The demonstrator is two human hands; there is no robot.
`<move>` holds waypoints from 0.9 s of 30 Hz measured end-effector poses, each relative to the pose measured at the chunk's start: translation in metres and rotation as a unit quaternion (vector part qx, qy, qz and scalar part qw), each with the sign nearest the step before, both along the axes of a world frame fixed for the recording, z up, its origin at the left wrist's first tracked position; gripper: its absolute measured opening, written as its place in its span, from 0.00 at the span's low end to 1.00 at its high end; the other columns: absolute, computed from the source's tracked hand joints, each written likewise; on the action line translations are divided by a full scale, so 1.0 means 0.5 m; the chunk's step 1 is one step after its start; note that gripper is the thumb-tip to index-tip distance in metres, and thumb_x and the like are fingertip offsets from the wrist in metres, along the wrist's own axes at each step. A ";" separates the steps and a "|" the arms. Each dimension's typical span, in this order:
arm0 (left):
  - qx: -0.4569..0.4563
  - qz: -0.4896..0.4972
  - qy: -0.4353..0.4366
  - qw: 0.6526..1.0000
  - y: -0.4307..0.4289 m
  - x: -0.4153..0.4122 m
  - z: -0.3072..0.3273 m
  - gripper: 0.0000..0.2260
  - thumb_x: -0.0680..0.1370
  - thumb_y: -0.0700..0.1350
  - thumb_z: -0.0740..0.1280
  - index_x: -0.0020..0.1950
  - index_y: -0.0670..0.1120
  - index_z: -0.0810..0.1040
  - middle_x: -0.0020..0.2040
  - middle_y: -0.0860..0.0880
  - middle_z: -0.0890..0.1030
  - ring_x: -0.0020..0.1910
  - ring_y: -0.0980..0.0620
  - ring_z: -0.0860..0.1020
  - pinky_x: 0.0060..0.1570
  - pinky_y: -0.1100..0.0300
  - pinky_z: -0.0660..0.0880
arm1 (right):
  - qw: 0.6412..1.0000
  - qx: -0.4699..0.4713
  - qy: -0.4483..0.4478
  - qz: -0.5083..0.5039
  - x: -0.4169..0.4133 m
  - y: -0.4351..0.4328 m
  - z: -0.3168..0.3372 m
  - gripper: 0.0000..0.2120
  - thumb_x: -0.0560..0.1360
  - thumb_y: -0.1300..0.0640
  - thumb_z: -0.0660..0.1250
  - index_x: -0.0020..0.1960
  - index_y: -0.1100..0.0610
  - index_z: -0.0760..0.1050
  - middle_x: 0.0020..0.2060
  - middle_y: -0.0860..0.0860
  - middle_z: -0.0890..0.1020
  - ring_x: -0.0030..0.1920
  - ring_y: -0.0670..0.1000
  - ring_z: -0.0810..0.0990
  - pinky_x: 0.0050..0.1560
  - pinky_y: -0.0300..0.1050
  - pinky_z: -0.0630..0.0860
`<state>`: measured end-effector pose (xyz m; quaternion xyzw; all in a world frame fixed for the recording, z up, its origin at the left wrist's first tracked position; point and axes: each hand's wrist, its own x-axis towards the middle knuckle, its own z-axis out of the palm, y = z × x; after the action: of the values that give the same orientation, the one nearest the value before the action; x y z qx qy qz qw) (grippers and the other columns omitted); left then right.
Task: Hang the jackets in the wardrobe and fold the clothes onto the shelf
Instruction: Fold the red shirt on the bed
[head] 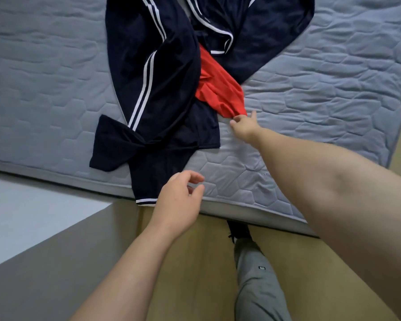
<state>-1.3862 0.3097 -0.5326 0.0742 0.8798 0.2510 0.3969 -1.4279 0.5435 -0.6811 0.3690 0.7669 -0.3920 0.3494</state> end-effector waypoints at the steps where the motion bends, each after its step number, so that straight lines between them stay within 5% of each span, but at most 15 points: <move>1: -0.003 -0.001 -0.008 1.000 -0.003 0.003 -0.009 0.06 0.80 0.47 0.66 0.50 0.60 0.76 0.51 0.61 0.76 0.46 0.70 0.74 0.42 0.79 0.67 | 1.000 -0.010 -0.003 -0.027 -0.007 0.004 -0.014 0.23 0.84 0.55 0.52 0.76 0.65 0.64 0.75 0.62 0.64 0.77 0.59 0.58 0.77 0.48 0.52; 5: -0.005 0.007 -0.020 1.000 -0.013 0.008 -0.028 0.07 0.80 0.47 0.67 0.48 0.61 0.76 0.50 0.61 0.77 0.44 0.68 0.75 0.41 0.78 0.68 | 0.984 -0.039 0.020 -0.172 -0.018 0.009 -0.051 0.19 0.85 0.54 0.50 0.68 0.64 0.69 0.62 0.62 0.73 0.62 0.60 0.74 0.65 0.51 0.72; 9: 0.006 0.014 -0.011 1.000 -0.026 0.004 -0.004 0.07 0.80 0.47 0.67 0.48 0.60 0.76 0.49 0.60 0.78 0.43 0.67 0.75 0.40 0.78 0.68 | 0.964 -0.045 0.088 -0.246 -0.019 -0.003 -0.019 0.17 0.83 0.56 0.57 0.45 0.63 0.81 0.44 0.60 0.82 0.46 0.55 0.76 0.52 0.43 0.74; 11: 0.019 0.021 -0.004 1.000 -0.035 -0.002 0.031 0.07 0.79 0.46 0.67 0.48 0.60 0.77 0.48 0.58 0.79 0.42 0.66 0.76 0.38 0.75 0.69 | 0.959 -0.010 0.123 -0.256 -0.017 -0.018 0.042 0.16 0.78 0.55 0.66 0.32 0.54 0.71 0.30 0.52 0.76 0.35 0.51 0.73 0.39 0.39 0.72; 14: 0.040 0.025 -0.006 0.999 -0.051 -0.014 0.107 0.06 0.79 0.46 0.67 0.49 0.59 0.78 0.48 0.59 0.80 0.43 0.63 0.77 0.40 0.70 0.70 | 0.948 -0.011 0.173 -0.266 -0.011 -0.053 0.188 0.12 0.73 0.56 0.72 0.39 0.53 0.69 0.33 0.47 0.75 0.34 0.46 0.73 0.41 0.42 0.72; 21: 0.084 -0.014 0.054 0.995 -0.077 -0.063 0.337 0.09 0.76 0.45 0.70 0.54 0.54 0.77 0.48 0.58 0.81 0.45 0.57 0.79 0.48 0.60 0.74 | 0.944 -0.135 0.172 -0.248 0.014 -0.155 0.623 0.08 0.74 0.67 0.65 0.51 0.58 0.74 0.47 0.55 0.78 0.42 0.52 0.79 0.37 0.43 0.79; 27: 0.106 -0.051 0.095 0.988 -0.081 -0.109 0.469 0.35 0.67 0.49 0.77 0.70 0.46 0.67 0.61 0.46 0.76 0.56 0.45 0.78 0.56 0.49 0.78 | 0.911 -0.091 0.307 -0.261 0.045 -0.246 0.951 0.07 0.71 0.68 0.65 0.36 0.59 0.75 0.25 0.51 0.74 0.23 0.49 0.73 0.30 0.45 0.81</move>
<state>-1.4407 0.2691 -0.2979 0.1840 0.8771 0.3140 0.3133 -1.4052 0.4205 -0.2054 0.3842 0.6736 -0.6313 0.0141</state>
